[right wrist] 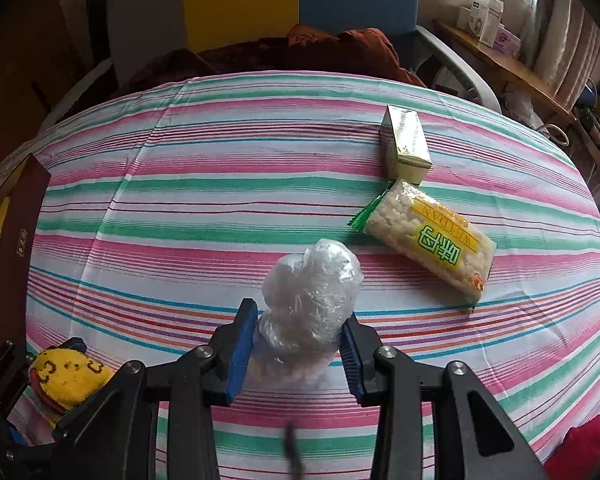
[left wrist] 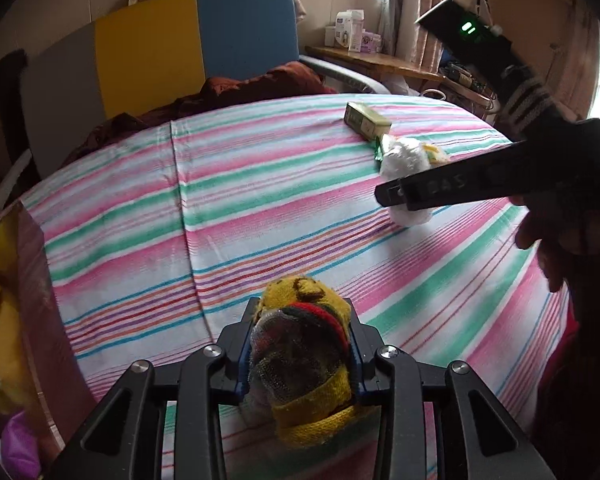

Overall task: Organize objects
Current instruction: 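Carry the knitted item and wrapped ball over to the gold tray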

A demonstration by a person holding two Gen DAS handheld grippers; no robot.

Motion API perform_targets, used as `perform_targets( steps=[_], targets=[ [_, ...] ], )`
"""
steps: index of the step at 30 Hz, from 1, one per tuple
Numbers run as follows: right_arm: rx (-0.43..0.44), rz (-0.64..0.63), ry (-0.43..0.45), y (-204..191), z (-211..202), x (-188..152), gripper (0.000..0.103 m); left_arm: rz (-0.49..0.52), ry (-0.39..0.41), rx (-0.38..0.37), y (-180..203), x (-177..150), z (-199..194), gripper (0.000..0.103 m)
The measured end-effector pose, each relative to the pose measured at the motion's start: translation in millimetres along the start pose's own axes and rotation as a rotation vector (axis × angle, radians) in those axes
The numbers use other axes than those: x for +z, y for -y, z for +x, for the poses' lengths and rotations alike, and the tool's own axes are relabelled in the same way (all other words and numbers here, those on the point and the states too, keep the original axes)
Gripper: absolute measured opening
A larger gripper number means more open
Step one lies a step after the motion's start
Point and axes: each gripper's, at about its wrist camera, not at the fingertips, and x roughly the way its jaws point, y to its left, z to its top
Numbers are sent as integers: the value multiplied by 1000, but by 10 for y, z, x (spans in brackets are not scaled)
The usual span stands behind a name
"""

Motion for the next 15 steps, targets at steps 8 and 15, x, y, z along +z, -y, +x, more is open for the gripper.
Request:
perform_targets(
  steps=[8, 15],
  targets=[
    [-34, -35, -14, -71, 44, -20, 39, -30, 126, 18, -196, 76, -676, 37],
    [-21, -57, -52, -175, 128, -50, 39, -80, 226, 110, -598, 6, -1248, 38]
  ],
)
